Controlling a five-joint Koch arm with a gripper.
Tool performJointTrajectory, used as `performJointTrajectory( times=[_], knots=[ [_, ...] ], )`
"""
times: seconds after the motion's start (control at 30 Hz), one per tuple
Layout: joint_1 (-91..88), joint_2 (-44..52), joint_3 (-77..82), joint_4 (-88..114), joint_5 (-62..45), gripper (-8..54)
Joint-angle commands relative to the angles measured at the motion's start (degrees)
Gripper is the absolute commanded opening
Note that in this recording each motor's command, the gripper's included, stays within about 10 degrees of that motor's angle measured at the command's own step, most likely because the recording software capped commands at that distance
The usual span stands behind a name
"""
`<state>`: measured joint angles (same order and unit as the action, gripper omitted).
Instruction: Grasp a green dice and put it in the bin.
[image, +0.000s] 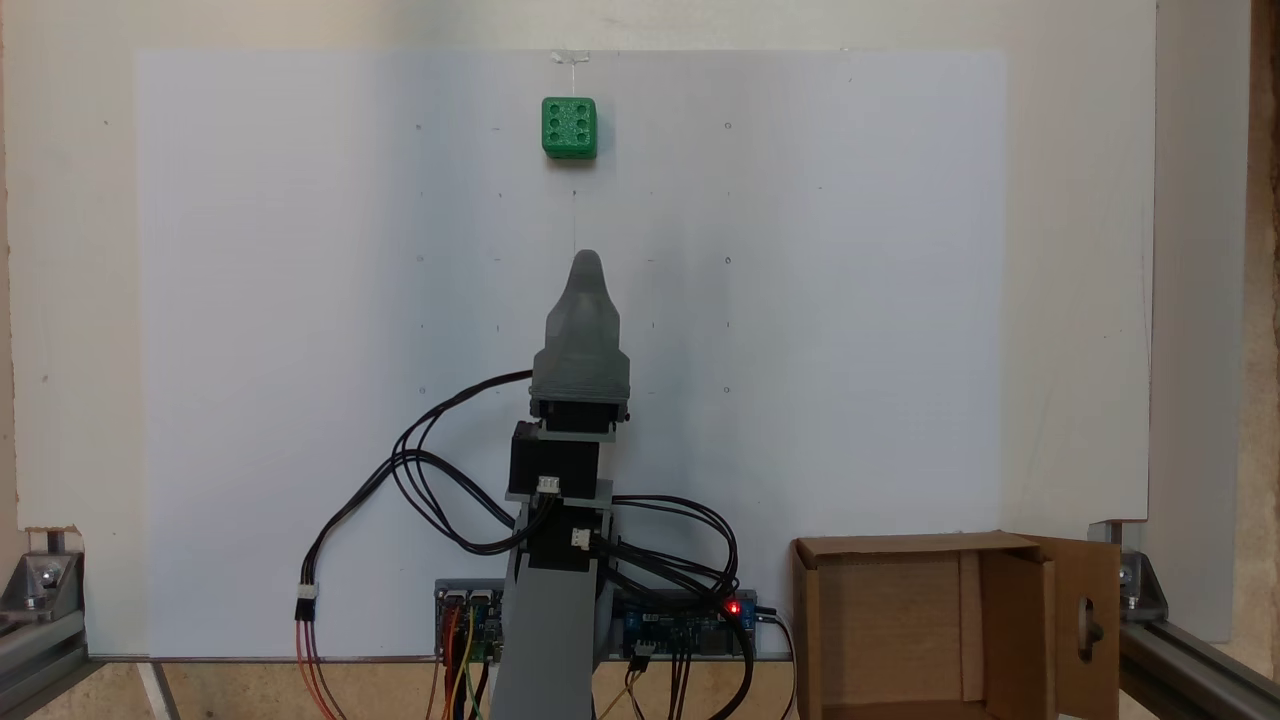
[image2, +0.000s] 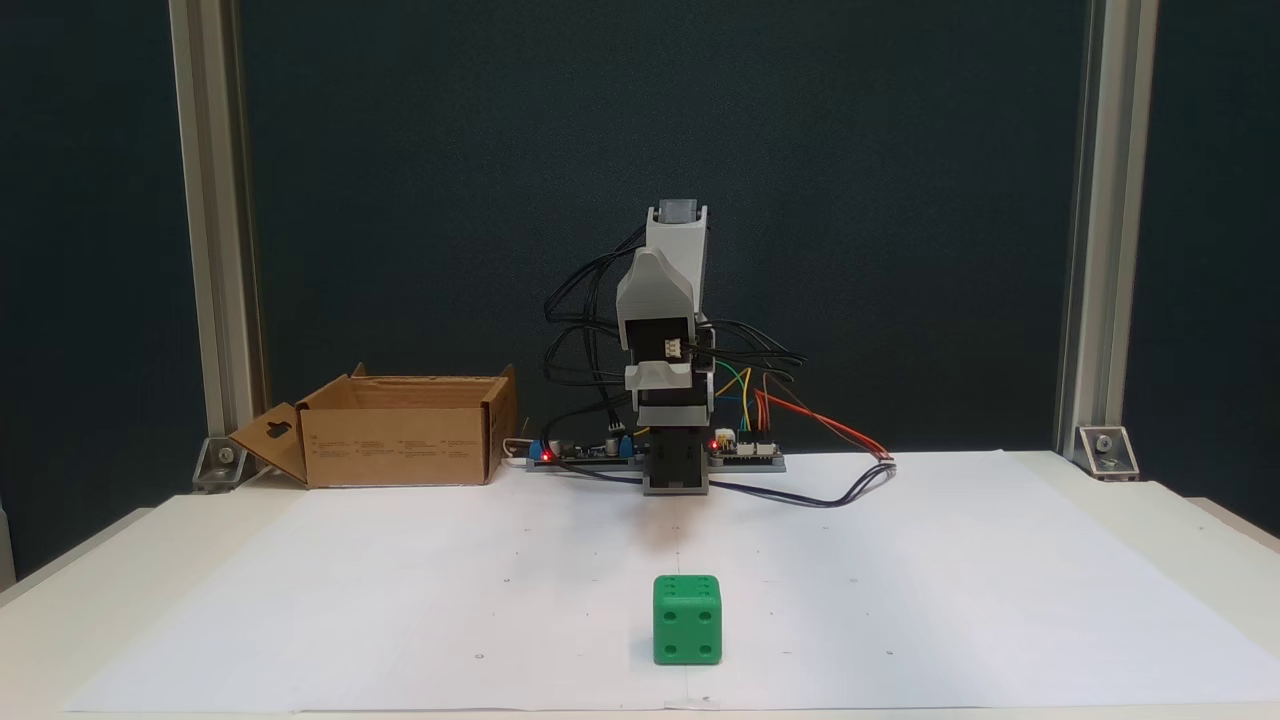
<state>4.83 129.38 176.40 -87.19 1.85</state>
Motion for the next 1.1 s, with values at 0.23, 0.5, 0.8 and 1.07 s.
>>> performJointTrajectory(
  times=[0.23, 0.5, 0.8, 1.07],
  knots=[
    [0.0, 6.2, 1.8, -2.5, -2.4, 42.6],
    [0.0, 6.1, -15.3, 26.3, -2.3, 43.1],
    [-0.3, 6.0, -31.1, 61.4, -2.2, 43.9],
    [-3.1, -3.4, -46.0, 91.8, -1.9, 42.2]
  ],
)
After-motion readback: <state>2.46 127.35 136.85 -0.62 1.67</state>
